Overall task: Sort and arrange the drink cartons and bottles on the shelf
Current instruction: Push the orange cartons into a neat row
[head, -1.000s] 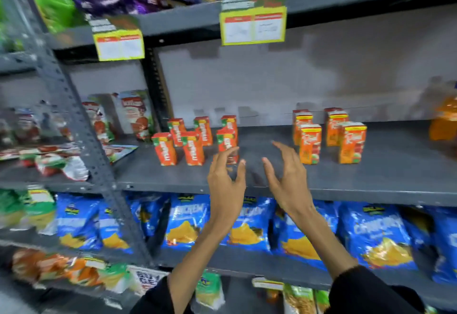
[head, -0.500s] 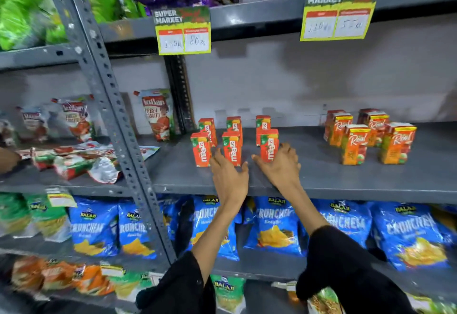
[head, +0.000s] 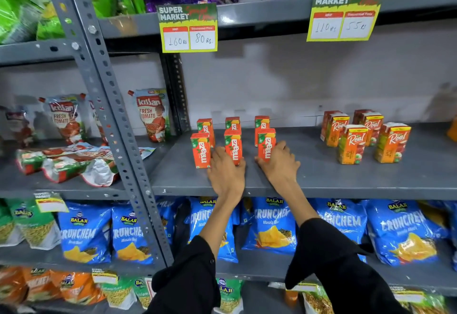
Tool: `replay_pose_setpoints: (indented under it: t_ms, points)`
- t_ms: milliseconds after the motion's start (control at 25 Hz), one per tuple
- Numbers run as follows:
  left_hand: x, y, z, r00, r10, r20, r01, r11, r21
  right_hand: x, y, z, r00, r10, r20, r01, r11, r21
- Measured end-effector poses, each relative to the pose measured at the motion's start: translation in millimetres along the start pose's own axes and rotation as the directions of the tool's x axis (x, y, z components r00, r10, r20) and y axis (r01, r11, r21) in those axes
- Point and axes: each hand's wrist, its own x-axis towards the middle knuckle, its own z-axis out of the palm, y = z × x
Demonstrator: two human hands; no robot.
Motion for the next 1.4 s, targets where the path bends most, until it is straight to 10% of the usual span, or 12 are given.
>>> replay_pose_setpoints:
  t_ms: [520, 880, 1080, 1400]
  points:
    - [-3, 1, -1, 1.000, 0.010, -0.004, -0.010, 1.000, 0.005, -7, 1, 1, 0.998, -0.060, -0.021, 0.058, 0.994, -0.096]
    - [-33, -5, -11, 0.997, -0.036, -0.066, 0.022, 0.979, -0.205, -35, 22, -19, 0.987, -0.136, -0.088, 0.151, 0.966, 0.210]
    - [-107, 46, 6, 0.982, 0.101, -0.163, -0.134, 0.969, -0.209, -59, 98, -61, 0.933, -0.185, -0.310, 0.288, 0.899, 0.331]
    - [-154, 218, 95, 0.986, 0.078, 0.145, -0.024, 0.940, -0.340, 21, 248, -157, 0.954, 0.019, -0.299, 0.052, 0.972, 0.228]
